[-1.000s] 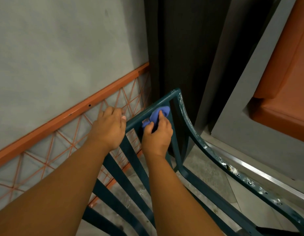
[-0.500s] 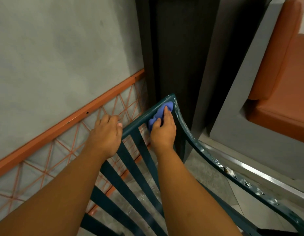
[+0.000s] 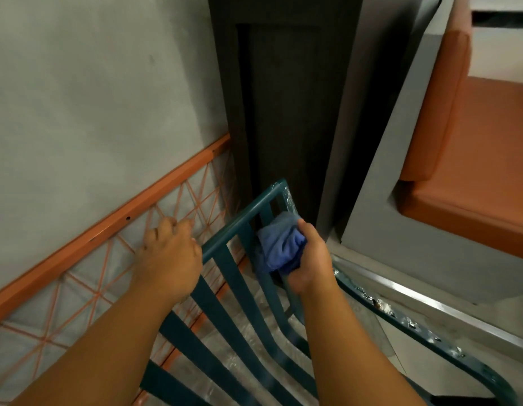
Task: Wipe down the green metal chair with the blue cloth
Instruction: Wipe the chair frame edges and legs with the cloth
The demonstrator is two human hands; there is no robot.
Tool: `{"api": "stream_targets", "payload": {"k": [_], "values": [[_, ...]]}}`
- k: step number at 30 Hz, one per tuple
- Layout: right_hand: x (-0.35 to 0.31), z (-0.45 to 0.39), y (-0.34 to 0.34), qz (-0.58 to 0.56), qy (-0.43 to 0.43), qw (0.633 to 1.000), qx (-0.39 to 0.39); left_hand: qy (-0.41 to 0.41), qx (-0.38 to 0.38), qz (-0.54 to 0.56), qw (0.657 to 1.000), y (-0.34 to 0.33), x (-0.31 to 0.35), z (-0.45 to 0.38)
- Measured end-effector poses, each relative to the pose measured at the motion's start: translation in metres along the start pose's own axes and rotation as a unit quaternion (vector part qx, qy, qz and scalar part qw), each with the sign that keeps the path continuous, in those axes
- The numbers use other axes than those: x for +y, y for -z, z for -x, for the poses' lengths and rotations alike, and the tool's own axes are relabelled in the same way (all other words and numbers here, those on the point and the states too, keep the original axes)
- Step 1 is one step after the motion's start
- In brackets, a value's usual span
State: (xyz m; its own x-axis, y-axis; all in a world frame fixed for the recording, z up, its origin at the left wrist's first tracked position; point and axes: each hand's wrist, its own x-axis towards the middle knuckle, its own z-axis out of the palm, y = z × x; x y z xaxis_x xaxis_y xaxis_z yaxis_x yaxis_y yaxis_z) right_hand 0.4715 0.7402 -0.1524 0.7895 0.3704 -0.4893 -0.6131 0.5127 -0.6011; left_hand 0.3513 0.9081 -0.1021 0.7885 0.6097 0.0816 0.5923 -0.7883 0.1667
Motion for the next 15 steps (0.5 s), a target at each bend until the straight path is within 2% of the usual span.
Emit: {"api": "stream_targets", "payload": {"k": [1,2,3,5,6,7,8,10,12,15], "values": [[-0.001,0.003,-0.011,0.065,0.087,0.994,-0.009,-0.011,0.014,0.005,1.000,0.002,0.006,-0.005],[-0.002,0.007,-0.022,0.171,0.183,0.968,-0.005,-0.028,0.031,0.021,0.999,0.004,0.014,-0.011],[0.000,0.008,-0.032,0.296,0.289,0.911,0.004,-0.044,0.048,0.046,0.997,0.006,0.022,-0.018],[0.007,0.005,-0.047,0.520,0.450,0.726,-0.010,-0.066,0.078,0.100,0.990,0.009,0.038,-0.034],[0.013,0.002,-0.051,0.603,0.470,0.643,-0.035,-0.071,0.092,0.127,0.985,0.010,0.046,-0.042],[0.018,-0.002,-0.054,0.664,0.464,0.584,-0.057,-0.076,0.104,0.149,0.980,0.008,0.051,-0.049],[0.021,-0.006,-0.054,0.701,0.447,0.552,-0.070,-0.081,0.113,0.158,0.978,0.005,0.056,-0.054],[0.017,-0.015,-0.052,0.726,0.438,0.524,-0.082,-0.092,0.109,0.139,0.980,-0.006,0.058,-0.058],[0.004,-0.026,-0.055,0.738,0.430,0.515,-0.076,-0.091,0.104,0.120,0.983,-0.017,0.054,-0.057],[-0.013,-0.041,-0.068,0.739,0.385,0.551,-0.035,-0.079,0.114,0.105,0.985,-0.021,0.051,-0.057]]}}
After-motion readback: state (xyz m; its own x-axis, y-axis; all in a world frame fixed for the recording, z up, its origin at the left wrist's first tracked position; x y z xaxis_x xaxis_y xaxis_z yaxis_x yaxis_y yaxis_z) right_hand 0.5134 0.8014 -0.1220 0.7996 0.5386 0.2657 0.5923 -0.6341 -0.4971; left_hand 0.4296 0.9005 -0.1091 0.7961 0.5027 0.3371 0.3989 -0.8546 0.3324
